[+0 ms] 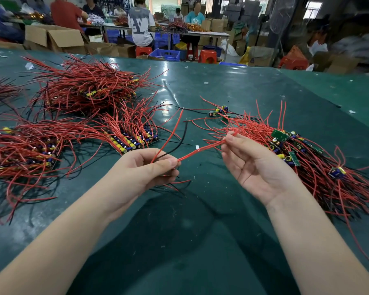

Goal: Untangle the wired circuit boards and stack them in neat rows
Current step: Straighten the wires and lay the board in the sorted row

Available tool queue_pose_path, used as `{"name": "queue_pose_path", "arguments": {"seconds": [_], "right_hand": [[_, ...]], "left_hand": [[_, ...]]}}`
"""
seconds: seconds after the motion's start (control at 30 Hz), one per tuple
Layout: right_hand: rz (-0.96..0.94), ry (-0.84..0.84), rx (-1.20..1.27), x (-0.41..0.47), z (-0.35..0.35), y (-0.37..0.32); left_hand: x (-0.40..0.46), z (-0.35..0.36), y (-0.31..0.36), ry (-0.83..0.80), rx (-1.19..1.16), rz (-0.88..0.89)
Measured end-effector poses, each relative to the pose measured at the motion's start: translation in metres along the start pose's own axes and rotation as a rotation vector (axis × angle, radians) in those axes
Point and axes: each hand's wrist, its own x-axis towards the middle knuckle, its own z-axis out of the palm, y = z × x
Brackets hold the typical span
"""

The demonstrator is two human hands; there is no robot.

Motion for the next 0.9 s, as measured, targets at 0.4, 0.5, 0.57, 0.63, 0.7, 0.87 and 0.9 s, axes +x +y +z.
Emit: {"name": "queue_pose_path", "arguments": {"seconds": [0.4, 0.5, 0.57, 0.63, 0.7, 0.87, 0.9], "right_hand": [[-0.047, -0.002, 0.018, -0.003, 0.004, 0.002], [0.004, -0.04, 0.061, -0.003, 0.004, -0.001], [0.0, -0.048, 0.087, -0.004, 0.004, -0.002], [-0.049, -0.041, 0.081, -0.004, 0.004, -0.002], [-0.118, -0.017, 0.058, -0.004, 0.004, 0.0], [-0.473, 0.145, -0.233, -0.004, 0.005, 0.01], [-0.582, 0.191, -0.356, -0.004, 0.005, 0.012]], "left_hand": [[0.001, -0.003, 0.001, 0.019, 0.008, 0.038], [0.001, -0.005, 0.003, 0.011, -0.052, 0.02], [0.0, -0.004, 0.003, 0.002, -0.073, 0.002], [0.0, -0.004, 0.003, -0.006, -0.078, -0.001], [-0.001, -0.003, 0.003, -0.029, -0.056, 0.009], [-0.003, 0.001, 0.002, -0.062, -0.059, -0.041], [-0.003, 0.002, 0.001, -0.057, -0.075, -0.054]]}}
